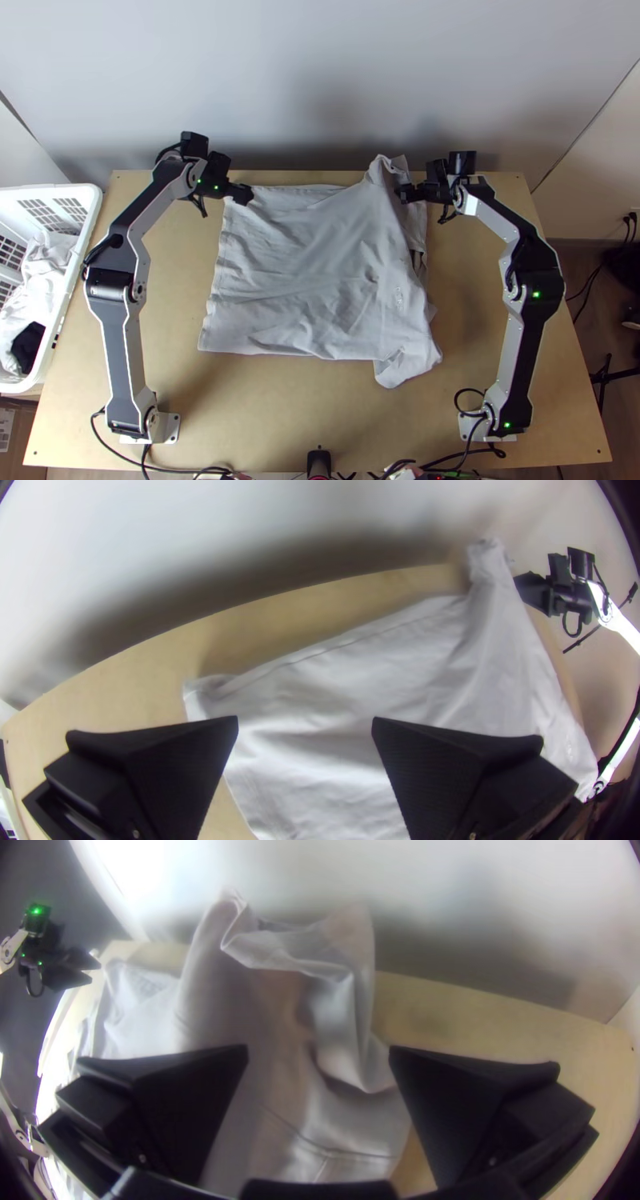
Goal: Fold the t-shirt
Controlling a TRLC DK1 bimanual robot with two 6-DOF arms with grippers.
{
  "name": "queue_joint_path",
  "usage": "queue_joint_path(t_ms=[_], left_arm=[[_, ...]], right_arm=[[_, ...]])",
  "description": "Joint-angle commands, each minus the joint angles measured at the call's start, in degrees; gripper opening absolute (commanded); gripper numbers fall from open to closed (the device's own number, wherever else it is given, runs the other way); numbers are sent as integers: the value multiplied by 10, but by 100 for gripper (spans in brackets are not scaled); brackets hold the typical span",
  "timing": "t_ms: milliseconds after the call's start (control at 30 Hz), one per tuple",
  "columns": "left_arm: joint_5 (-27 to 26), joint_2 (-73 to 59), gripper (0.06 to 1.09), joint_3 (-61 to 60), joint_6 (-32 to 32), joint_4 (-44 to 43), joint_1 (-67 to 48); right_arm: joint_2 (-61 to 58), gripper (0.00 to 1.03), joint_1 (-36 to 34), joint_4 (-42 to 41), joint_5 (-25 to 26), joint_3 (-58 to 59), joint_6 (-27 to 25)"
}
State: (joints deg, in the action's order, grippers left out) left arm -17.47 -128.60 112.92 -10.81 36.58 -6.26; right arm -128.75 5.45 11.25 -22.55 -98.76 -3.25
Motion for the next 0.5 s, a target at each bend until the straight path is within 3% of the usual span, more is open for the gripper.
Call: queue_joint_path(t_ms=[0,467], left_arm=[[-2,-5,103,2,-11,1,-7],[45,-30,103,19,-26,-2,42]], right_arm=[[-19,98,2,-5,0,-17,-2],[-34,98,3,-5,0,-31,2]])
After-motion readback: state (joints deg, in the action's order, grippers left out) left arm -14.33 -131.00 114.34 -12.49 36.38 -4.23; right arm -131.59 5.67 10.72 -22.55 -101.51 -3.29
